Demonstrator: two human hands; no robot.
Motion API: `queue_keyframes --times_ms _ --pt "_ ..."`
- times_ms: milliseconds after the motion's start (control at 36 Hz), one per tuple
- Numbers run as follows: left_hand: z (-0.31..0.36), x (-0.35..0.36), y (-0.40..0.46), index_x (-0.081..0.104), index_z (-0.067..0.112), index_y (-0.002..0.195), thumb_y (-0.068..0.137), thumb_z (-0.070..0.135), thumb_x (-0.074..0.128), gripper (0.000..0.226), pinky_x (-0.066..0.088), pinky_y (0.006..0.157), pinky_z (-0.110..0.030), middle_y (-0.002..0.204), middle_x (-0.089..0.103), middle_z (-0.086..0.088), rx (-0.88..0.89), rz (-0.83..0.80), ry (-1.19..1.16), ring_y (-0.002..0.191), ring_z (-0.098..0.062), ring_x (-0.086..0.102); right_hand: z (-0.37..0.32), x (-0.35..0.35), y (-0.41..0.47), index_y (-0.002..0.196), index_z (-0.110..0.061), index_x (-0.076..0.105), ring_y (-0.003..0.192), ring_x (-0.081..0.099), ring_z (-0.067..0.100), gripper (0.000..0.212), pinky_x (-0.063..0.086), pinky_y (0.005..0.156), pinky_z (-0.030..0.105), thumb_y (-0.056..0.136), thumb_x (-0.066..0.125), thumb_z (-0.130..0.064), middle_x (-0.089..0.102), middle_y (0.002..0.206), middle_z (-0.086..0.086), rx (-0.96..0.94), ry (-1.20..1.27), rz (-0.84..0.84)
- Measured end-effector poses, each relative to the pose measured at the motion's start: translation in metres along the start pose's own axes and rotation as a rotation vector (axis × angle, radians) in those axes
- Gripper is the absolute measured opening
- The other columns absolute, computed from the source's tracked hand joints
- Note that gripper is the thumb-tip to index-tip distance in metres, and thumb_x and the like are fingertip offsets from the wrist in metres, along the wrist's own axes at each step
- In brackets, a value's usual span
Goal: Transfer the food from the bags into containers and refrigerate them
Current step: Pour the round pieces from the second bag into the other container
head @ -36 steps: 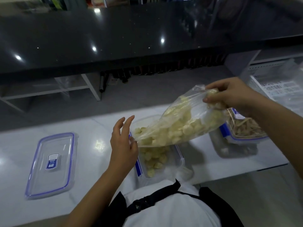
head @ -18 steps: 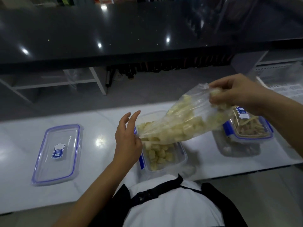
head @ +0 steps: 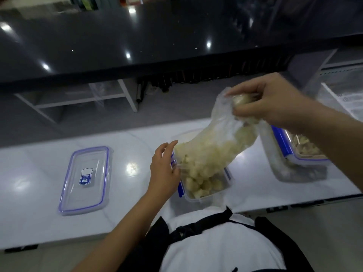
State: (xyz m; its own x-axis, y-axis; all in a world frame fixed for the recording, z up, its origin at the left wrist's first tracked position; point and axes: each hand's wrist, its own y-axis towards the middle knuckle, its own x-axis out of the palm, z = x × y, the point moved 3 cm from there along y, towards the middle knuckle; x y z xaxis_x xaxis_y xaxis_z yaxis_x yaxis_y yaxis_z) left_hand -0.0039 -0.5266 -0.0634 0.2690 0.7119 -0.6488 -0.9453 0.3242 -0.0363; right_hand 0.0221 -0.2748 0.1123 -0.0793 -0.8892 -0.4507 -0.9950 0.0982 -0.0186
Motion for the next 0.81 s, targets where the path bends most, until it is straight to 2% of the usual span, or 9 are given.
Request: queue_keyframes --times_ms 167,278,333,444,528,611,667,722,806 --pt "-0.007 -0.002 0.002 0.042 0.028 0.148 0.098 0.008 0.057 0.056 0.027 0.106 -0.024 0.152 0.037 0.0 -0.025 -0.017 0.009 0.136 -0.019 0.038 0.006 0.042 0.001 0.11 -0.036 0.074 0.073 0.065 -0.008 0.04 0.051 0.058 0.011 0.082 0.075 -0.007 0.065 0.09 -0.025 -0.038 -0.07 0.003" --pt "-0.01 -0.004 0.002 0.043 0.03 0.146 0.098 0.008 0.057 0.054 0.031 0.104 -0.02 0.15 0.036 0.002 -0.016 -0.049 0.004 0.134 -0.014 0.037 0.021 0.066 -0.003 0.116 -0.038 0.071 0.084 0.067 0.003 0.041 0.059 0.068 0.022 0.083 0.077 -0.014 0.066 0.104 -0.023 -0.018 -0.091 -0.045" --pt "-0.011 -0.005 0.003 0.044 0.029 0.145 0.098 0.011 0.059 0.053 0.034 0.102 -0.02 0.149 0.037 0.002 -0.002 -0.06 -0.005 0.132 -0.012 0.038 0.031 0.08 -0.009 0.123 -0.041 0.067 0.088 0.064 0.006 0.046 0.059 0.077 0.025 0.083 0.077 -0.021 0.064 0.109 -0.02 -0.014 -0.204 -0.162" --pt "-0.014 -0.009 0.005 0.044 0.033 0.144 0.098 0.025 0.062 0.05 0.036 0.096 -0.013 0.148 0.039 0.007 0.006 -0.099 -0.016 0.128 -0.006 0.038 0.046 0.095 -0.024 0.132 -0.049 0.055 0.107 0.055 -0.008 0.056 0.047 0.084 0.008 0.085 0.075 -0.025 0.057 0.115 -0.027 -0.004 -0.258 -0.428" --pt "-0.019 -0.014 0.003 0.042 0.036 0.145 0.096 0.03 0.065 0.054 0.035 0.094 -0.006 0.15 0.038 0.009 0.025 -0.159 -0.017 0.131 -0.005 0.037 0.047 0.076 -0.029 0.123 -0.04 0.064 0.109 0.062 -0.003 0.045 0.051 0.09 0.014 0.086 0.074 -0.016 0.068 0.116 -0.021 -0.059 -0.014 -0.212" --pt "-0.023 -0.019 0.001 0.037 0.039 0.148 0.091 0.036 0.071 0.066 0.036 0.111 -0.027 0.154 0.033 0.011 0.023 -0.239 -0.02 0.137 -0.008 0.035 0.056 0.047 -0.038 0.113 -0.032 0.07 0.106 0.07 0.01 0.035 0.056 0.086 0.02 0.088 0.071 -0.008 0.074 0.111 -0.011 -0.089 0.231 0.132" --pt "-0.025 -0.022 0.0 0.032 0.046 0.147 0.085 0.044 0.076 0.076 0.033 0.112 -0.029 0.156 0.028 0.015 0.007 -0.332 -0.038 0.138 -0.006 0.031 0.074 0.037 -0.047 0.112 -0.033 0.071 0.106 0.069 0.01 0.033 0.057 0.089 0.026 0.087 0.072 -0.01 0.074 0.111 -0.011 -0.005 0.234 0.278" --pt "-0.024 -0.027 0.002 0.029 0.051 0.147 0.08 0.05 0.078 0.083 0.031 0.112 -0.029 0.157 0.025 0.02 -0.01 -0.408 -0.082 0.139 -0.004 0.029 0.092 0.039 -0.057 0.112 -0.038 0.07 0.107 0.067 0.004 0.037 0.055 0.092 0.031 0.08 0.077 -0.022 0.071 0.116 -0.014 0.142 0.259 0.293" --pt "-0.019 -0.035 0.011 0.033 0.052 0.146 0.081 0.055 0.073 0.076 0.032 0.109 -0.026 0.155 0.031 0.021 -0.033 -0.42 -0.171 0.138 -0.003 0.034 0.11 0.062 -0.074 0.123 -0.048 0.061 0.114 0.059 -0.004 0.057 0.051 0.094 0.029 0.073 0.082 -0.032 0.062 0.127 -0.022 0.309 0.175 0.163"
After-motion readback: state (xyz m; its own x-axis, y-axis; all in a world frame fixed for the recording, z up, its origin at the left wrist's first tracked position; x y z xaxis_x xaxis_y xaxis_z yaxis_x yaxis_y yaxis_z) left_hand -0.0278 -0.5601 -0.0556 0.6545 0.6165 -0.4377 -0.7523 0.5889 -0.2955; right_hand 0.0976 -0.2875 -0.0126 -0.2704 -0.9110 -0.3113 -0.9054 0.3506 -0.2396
